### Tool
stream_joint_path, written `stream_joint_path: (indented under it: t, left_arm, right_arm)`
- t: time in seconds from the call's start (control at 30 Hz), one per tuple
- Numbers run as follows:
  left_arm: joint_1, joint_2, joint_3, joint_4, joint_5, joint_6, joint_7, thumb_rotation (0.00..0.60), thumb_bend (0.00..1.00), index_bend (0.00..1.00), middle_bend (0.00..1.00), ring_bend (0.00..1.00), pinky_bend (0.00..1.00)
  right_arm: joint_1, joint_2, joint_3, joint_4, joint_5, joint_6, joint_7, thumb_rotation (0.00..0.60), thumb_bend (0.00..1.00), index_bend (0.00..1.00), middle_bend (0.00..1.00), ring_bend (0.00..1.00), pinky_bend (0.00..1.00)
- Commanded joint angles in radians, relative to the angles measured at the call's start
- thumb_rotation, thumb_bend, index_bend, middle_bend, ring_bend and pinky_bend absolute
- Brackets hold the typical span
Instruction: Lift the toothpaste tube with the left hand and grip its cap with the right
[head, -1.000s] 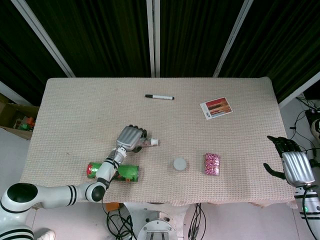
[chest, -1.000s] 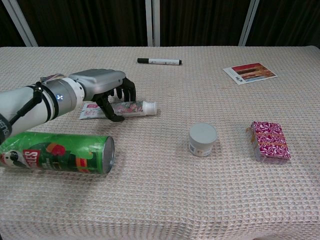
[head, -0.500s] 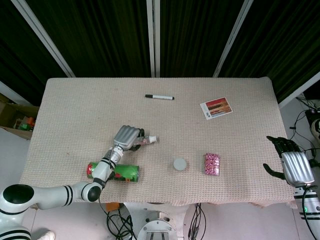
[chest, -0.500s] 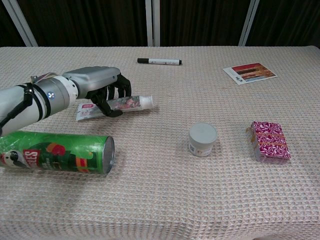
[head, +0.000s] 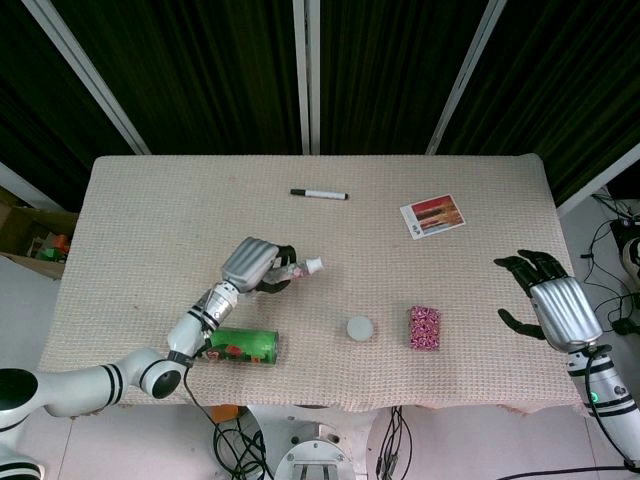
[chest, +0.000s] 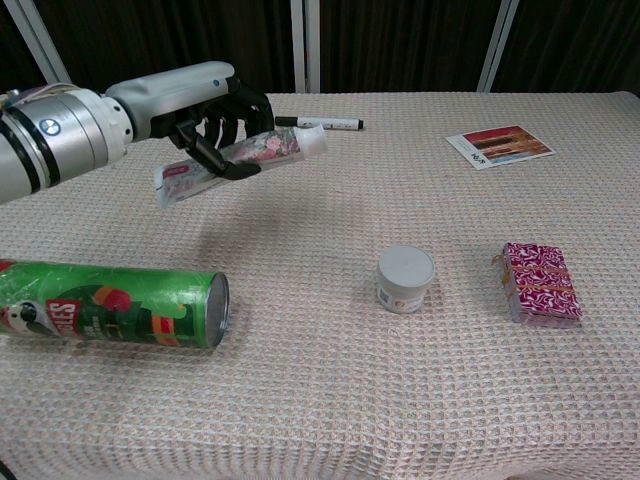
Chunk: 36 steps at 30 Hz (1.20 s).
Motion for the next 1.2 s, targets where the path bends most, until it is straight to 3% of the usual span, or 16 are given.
stream_joint_path:
  t: [0.03,0.2,0.43,0.63,1.2]
  left_arm:
    - [-0.027,0.062,-0.013,-0.027,0.124,-0.002,-0.199,0.6,0.85,0.7,0.73,0.64,0.66]
    - [-0.058,0.094,-0.004,-0.032,0.205,-0.009,-0.387,0.6,0.85,0.7,0.73,0.63,0.66]
    - [-0.108,0.138,0.026,-0.037,0.323,0.011,-0.655,0.6,0.85,0.7,0.73,0.63,0.65]
    - [-0.147,0.158,0.054,-0.029,0.384,0.037,-0.788,0.6,0.85,0.7,0.73,0.63,0.65]
    - [-0.224,0.185,0.098,-0.031,0.411,0.043,-0.901,0.6,0.85,0.7,0.73,0.63,0.64]
  right_arm:
    - [0.091,-0.008,0.041,-0.007,-0.075,-0.04,0.012,0.6,0.18,0.36,0.3,0.13,0.21]
    - [0.176,-0.04,0.058,0.008,-0.128,-0.086,0.017,0.6,0.18,0.44,0.29,0.13,0.21]
    - [0.25,-0.093,0.07,0.042,-0.175,-0.089,0.039,0.6,0.18,0.45,0.29,0.13,0.21]
    - [0.284,-0.124,0.071,0.079,-0.207,-0.063,0.037,0.6,0.18,0.45,0.29,0.13,0.21]
    - [0.367,-0.197,0.043,0.139,-0.281,-0.022,0.059,0.6,0.18,0.43,0.3,0.13,0.21]
